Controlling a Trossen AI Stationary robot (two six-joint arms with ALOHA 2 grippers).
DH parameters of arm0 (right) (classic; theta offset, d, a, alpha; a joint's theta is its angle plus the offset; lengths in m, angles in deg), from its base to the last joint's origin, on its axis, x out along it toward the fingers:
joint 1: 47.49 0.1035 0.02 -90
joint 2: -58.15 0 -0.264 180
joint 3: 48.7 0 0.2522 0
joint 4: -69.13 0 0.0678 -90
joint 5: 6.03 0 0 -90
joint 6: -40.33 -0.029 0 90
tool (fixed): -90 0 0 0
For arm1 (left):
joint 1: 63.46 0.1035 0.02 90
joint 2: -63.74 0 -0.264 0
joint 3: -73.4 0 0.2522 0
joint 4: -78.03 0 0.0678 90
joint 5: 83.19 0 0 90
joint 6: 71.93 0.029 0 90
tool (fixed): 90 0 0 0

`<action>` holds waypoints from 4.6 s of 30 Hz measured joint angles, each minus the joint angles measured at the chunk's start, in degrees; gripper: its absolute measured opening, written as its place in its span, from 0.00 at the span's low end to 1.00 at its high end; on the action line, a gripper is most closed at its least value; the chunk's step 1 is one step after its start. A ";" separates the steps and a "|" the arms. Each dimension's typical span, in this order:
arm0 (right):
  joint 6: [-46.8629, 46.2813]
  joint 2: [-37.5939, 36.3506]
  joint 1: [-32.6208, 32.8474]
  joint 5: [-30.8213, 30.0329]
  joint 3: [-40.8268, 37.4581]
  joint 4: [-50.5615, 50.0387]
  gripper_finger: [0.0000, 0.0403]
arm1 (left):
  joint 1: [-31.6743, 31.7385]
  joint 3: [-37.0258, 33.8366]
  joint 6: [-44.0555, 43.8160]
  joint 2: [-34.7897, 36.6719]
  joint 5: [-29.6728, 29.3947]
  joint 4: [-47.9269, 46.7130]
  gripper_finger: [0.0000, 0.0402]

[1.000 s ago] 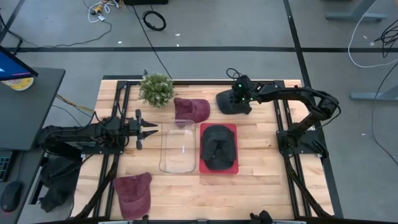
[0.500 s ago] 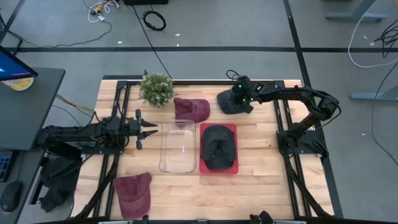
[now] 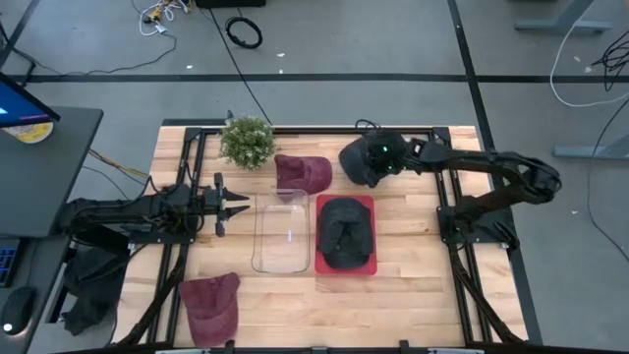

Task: Pick & Place hat
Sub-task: Put the black cap into the red bin

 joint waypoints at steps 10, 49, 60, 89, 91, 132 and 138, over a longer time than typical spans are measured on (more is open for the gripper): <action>3.94 -10.14 20.27 -5.38 0.00 -2.05 0.01 | 0.01 0.00 0.00 0.01 -0.02 0.00 0.29; 16.23 6.91 42.32 8.60 2.63 1.61 0.00 | 0.01 0.00 0.00 -0.01 -0.02 0.00 0.29; 17.10 8.96 39.82 9.81 2.70 1.33 0.00 | 0.01 0.00 0.00 -0.01 -0.01 0.00 0.29; 13.72 4.94 39.82 12.54 2.40 -1.00 0.35 | 0.01 -0.01 0.00 -0.01 0.00 0.00 0.29; 12.80 2.93 39.82 12.36 2.42 -2.35 0.38 | -0.01 -0.01 0.00 0.01 -0.02 0.00 0.29; 9.94 13.57 33.15 5.92 2.84 -7.29 0.09 | 0.01 -0.01 0.00 0.00 -0.01 0.00 0.29; 9.58 11.39 33.57 6.20 2.60 -8.62 0.06 | 0.00 -0.01 0.00 0.00 -0.01 0.00 0.29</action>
